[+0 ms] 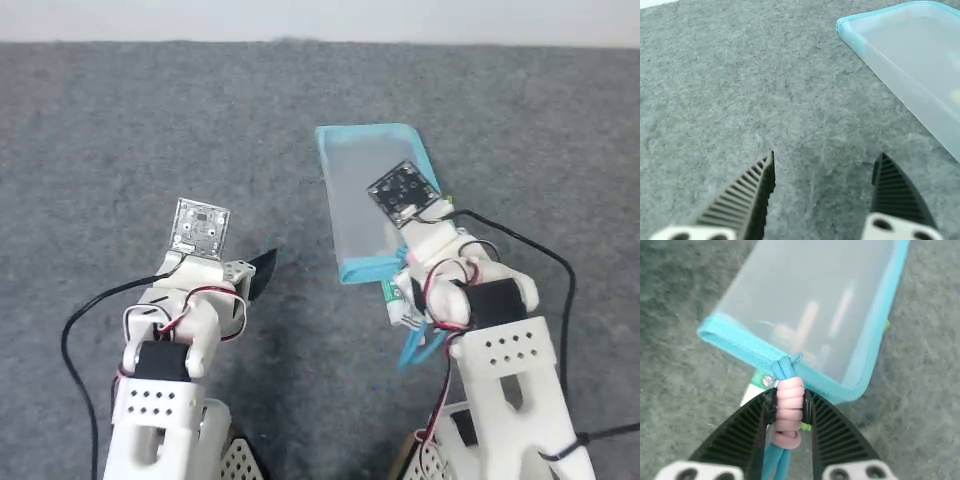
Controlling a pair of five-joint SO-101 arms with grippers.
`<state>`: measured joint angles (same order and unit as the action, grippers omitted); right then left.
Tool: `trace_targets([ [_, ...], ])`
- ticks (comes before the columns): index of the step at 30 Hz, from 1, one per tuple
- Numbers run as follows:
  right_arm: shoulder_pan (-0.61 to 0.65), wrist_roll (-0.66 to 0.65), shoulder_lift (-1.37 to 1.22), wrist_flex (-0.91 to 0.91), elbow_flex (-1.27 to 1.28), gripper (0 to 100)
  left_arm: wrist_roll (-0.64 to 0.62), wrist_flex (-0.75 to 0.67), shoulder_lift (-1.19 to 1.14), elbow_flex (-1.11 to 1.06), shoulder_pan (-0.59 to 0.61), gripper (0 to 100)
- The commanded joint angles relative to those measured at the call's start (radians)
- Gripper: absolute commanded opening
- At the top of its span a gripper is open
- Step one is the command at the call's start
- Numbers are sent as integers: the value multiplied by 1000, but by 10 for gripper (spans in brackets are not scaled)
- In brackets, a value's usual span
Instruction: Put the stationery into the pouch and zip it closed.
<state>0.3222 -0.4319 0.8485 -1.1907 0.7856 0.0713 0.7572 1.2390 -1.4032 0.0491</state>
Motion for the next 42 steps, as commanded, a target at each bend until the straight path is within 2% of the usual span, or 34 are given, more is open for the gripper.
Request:
trace_targets([
  [1, 85, 34, 27, -7, -133, 7, -14, 23, 32, 62, -8, 297],
  [5, 191, 58, -50, -56, -224, 7, -14, 124, 51, 148, -15, 317],
  [8, 236, 92, -108, -38, -241, 7, -14, 138, 115, 124, -51, 359],
  [13, 278, 92, -127, -41, -244, 7, -8, 132, 218, 59, -91, 361],
  [26, 286, 48, -85, -180, -385, 7, 14, 57, 233, 19, -64, 360],
  [37, 378, 0, 7, -306, -404, 7, 21, 3, 232, -16, -63, 359],
  [42, 371, 0, 33, -337, -404, 7, 23, 3, 232, -33, -71, 301],
])
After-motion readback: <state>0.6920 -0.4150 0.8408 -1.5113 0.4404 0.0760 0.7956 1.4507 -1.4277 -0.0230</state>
